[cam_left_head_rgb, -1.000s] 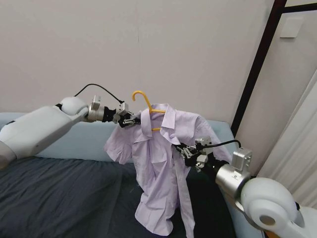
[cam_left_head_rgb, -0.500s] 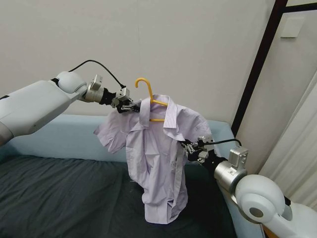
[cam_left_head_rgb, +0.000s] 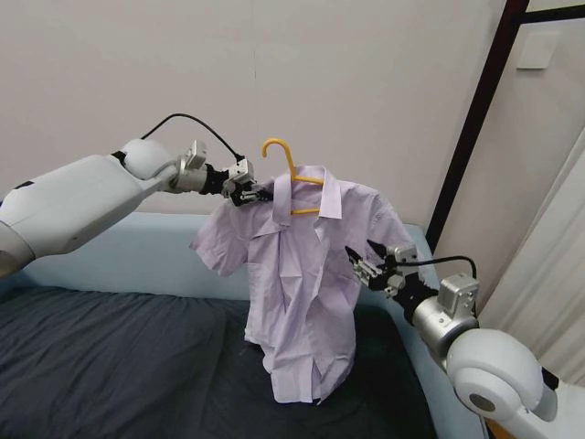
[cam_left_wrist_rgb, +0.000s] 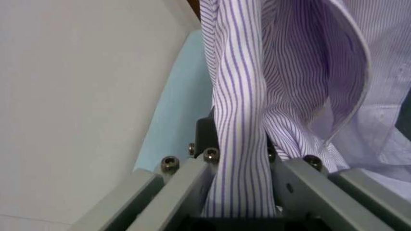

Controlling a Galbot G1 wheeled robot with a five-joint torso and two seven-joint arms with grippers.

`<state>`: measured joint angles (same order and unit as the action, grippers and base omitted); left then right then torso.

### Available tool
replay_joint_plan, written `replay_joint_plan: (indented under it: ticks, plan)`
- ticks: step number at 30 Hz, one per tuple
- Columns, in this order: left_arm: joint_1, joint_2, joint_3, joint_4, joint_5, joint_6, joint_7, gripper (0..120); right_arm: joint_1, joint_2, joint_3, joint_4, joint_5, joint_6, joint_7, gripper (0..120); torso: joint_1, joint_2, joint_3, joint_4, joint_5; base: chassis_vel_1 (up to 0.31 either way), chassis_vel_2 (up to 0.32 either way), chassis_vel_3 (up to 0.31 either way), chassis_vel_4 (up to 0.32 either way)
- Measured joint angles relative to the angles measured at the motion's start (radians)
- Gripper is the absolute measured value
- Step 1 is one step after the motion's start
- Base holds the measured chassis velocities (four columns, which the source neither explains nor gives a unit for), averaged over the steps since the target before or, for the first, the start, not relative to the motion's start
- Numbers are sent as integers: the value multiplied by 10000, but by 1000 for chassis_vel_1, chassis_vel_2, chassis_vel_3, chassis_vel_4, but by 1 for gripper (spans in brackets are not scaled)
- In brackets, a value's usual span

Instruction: Pick up the clothes from the sofa and hang them on the clothes hanger.

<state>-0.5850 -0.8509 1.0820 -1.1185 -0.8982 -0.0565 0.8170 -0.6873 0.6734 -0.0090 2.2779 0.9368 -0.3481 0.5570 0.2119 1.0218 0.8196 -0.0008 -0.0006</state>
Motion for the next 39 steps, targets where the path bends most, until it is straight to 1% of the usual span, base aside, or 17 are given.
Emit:
replay_joint_plan:
  ticks: [1, 3, 5, 6, 8, 10, 16, 18, 24, 28, 29, 30, 31, 32, 35, 36, 39]
  plan:
    - [5, -1, 41, -54, 1, 52, -89, 0, -11, 18, -5, 48, -83, 5, 49, 74, 0, 0, 0, -1, 1, 0, 0, 0, 0]
    - [34, -39, 221, -272, 10, 288, -498, 0, -210, 47, -6, 326, -437, 12, 125, 86, -1, 0, 0, -4, 1, 0, 0, 0, 0]
    - [55, -126, 343, -384, 12, 443, -783, 0, -261, 64, -11, 580, -475, -14, 207, 94, -1, 0, -1, -5, 2, 0, 0, 0, 0]
    - [55, -126, 343, -384, 12, 443, -783, 0, -261, 64, -11, 580, -475, -14, 207, 94, -1, 0, -1, -5, 2, 0, 0, 0, 0]
    - [26, -248, 545, -524, -46, 618, -1083, 0, 53, 101, -202, 771, -430, -150, 335, 99, -1, 0, 0, -6, 0, 0, 0, 0, 0]
    - [-36, -359, 650, -624, -126, 725, -1218, 0, 510, 115, -517, 778, -391, -368, 472, 100, -1, 0, 0, -5, 0, 0, 0, 0, 0]
    - [-162, -442, 772, -852, -402, 944, -1340, 0, 1056, 144, -950, 495, -575, -682, 544, 100, -1, 0, 0, -3, 0, 0, 0, 0, 0]
    - [-343, -452, 932, -1070, -553, 1135, -1392, 0, 1324, 163, -1258, 190, -769, -1025, 611, 100, -1, 0, 0, -3, 1, 0, 0, 0, 0]
    - [-601, -424, 1135, -1295, -607, 1324, -1404, 0, 1318, 354, -1632, -361, -1521, -1335, 798, 100, -1, 0, 0, -4, 3, 0, 0, 0, 0]
    - [-610, -361, 1178, -1286, -540, 1325, -1395, 0, 1322, 468, -1833, -575, -1954, -1665, 1133, 84, -1, 0, 0, -3, 0, 0, 0, 0, 0]
    - [-605, -349, 1178, -1279, -537, 1325, -1392, 0, 1322, 474, -1850, -604, -1999, -1704, 1158, 81, -1, 0, 0, -3, 0, 0, 0, 0, 0]
    - [-605, -349, 1178, -1279, -537, 1325, -1392, 0, 1322, 474, -1850, -604, -1999, -1704, 1158, 81, -1, 0, 0, -3, 0, 0, 0, 0, 0]
    - [-592, -315, 1178, -1262, -536, 1325, -1382, 0, 1319, 477, -1888, -684, -2134, -1774, 1186, 76, -1, 0, 0, -3, 0, 0, 0, 0, 0]
    - [-590, -305, 1179, -1257, -538, 1325, -1378, 0, 1318, 477, -1899, -704, -2171, -1786, 1186, 74, -1, 0, 0, -3, 0, 0, 0, 0, 0]
    - [-587, -263, 1178, -1251, -548, 1327, -1353, 0, 1318, 478, -1979, -798, -2322, -1844, 1173, 57, -1, 0, 0, -3, 0, 0, 0, 0, 0]
    - [-587, -263, 1178, -1251, -548, 1327, -1353, 0, 1318, 478, -1979, -798, -2322, -1844, 1173, 57, -1, 0, 0, -3, 0, 0, 0, 0, 0]
    - [-587, -255, 1175, -1307, -597, 1375, -1336, 0, 1355, 535, -2106, -934, -2775, -1861, 1063, 46, 0, 0, 0, -3, 0, 0, 0, 0, 0]
